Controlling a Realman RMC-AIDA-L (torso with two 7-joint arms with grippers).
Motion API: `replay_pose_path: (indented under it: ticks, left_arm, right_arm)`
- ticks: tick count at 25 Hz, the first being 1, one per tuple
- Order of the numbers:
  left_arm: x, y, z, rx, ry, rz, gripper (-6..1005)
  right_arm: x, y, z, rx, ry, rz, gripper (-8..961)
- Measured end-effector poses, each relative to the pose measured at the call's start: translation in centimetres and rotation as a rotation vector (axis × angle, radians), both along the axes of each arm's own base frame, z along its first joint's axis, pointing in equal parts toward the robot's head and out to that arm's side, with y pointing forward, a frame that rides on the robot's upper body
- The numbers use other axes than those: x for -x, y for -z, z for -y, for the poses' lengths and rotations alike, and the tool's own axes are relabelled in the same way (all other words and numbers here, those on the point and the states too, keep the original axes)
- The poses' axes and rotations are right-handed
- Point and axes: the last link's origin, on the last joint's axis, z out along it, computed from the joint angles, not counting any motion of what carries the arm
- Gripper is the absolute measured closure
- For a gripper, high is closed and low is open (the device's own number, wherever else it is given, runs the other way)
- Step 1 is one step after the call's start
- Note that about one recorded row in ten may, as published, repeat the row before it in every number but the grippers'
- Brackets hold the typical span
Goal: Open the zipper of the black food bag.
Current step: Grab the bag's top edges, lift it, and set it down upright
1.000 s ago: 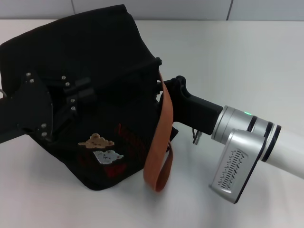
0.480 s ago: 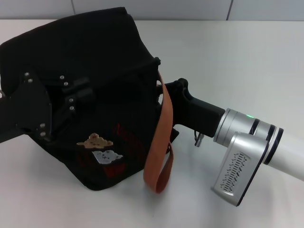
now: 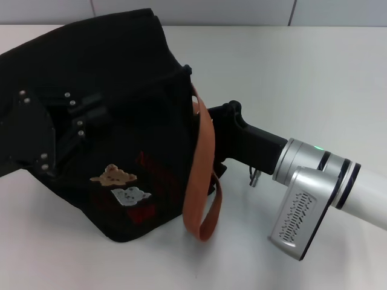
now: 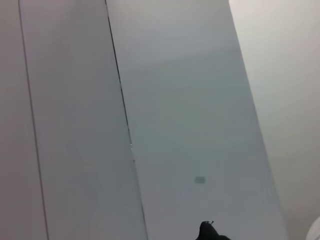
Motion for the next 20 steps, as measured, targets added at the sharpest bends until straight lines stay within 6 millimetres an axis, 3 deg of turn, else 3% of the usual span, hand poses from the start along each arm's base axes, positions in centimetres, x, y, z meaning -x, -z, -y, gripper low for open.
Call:
replay_pose_path:
  ticks: [20]
  left_arm:
    - [2.5, -2.1, 1.4, -0.098, -0.114, 0.039, 901]
  right_arm:
    - [-1.5, 0.0, -0.2, -0.010, 0.041, 0.056, 953]
